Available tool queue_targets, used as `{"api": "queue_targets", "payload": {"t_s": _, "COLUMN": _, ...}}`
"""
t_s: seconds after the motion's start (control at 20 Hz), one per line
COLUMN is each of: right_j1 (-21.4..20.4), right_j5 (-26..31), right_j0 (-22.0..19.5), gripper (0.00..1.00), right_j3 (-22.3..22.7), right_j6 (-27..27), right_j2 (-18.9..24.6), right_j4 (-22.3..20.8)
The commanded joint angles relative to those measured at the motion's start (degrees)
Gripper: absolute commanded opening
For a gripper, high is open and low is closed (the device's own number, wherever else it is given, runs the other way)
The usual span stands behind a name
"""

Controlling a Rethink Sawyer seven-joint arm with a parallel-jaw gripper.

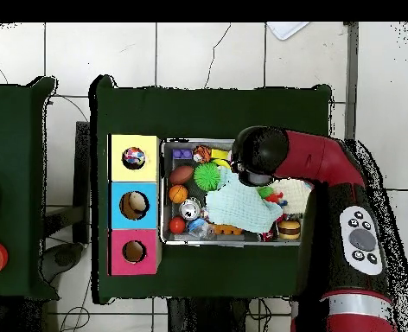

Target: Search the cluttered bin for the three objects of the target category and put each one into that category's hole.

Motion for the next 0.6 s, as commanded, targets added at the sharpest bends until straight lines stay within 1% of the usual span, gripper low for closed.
{"api": "queue_targets", "payload": {"t_s": 0.05, "right_j1": 4.3, "right_j5": -4.1, "right_j0": -3.1, "gripper": 1.00, "right_j3": 8.6, "right_j6": -13.6, "right_j2": 7.8, "right_j4": -5.4}}
{"api": "queue_targets", "payload": {"t_s": 0.15, "right_j1": 5.5, "right_j5": -5.5, "right_j0": -4.4, "gripper": 1.00, "right_j3": 8.7, "right_j6": -14.1, "right_j2": 8.4, "right_j4": -6.9}}
{"api": "queue_targets", "payload": {"t_s": 0.25, "right_j1": 7.6, "right_j5": -7.3, "right_j0": -5.5, "gripper": 1.00, "right_j3": 8.1, "right_j6": -13.9, "right_j2": 9.2, "right_j4": -7.9}}
{"api": "queue_targets", "payload": {"t_s": 0.35, "right_j1": 10.5, "right_j5": -9.1, "right_j0": -6.6, "gripper": 1.00, "right_j3": 7.0, "right_j6": -13.4, "right_j2": 10.2, "right_j4": -8.8}}
{"api": "queue_targets", "payload": {"t_s": 0.5, "right_j1": 14.4, "right_j5": -11.4, "right_j0": -7.0, "gripper": 1.00, "right_j3": 4.6, "right_j6": -12.1, "right_j2": 10.7, "right_j4": -10.6}}
{"api": "queue_targets", "payload": {"t_s": 0.6, "right_j1": 15.5, "right_j5": -12.0, "right_j0": -6.3, "gripper": 1.00, "right_j3": 3.5, "right_j6": -10.7, "right_j2": 10.3, "right_j4": -12.0}}
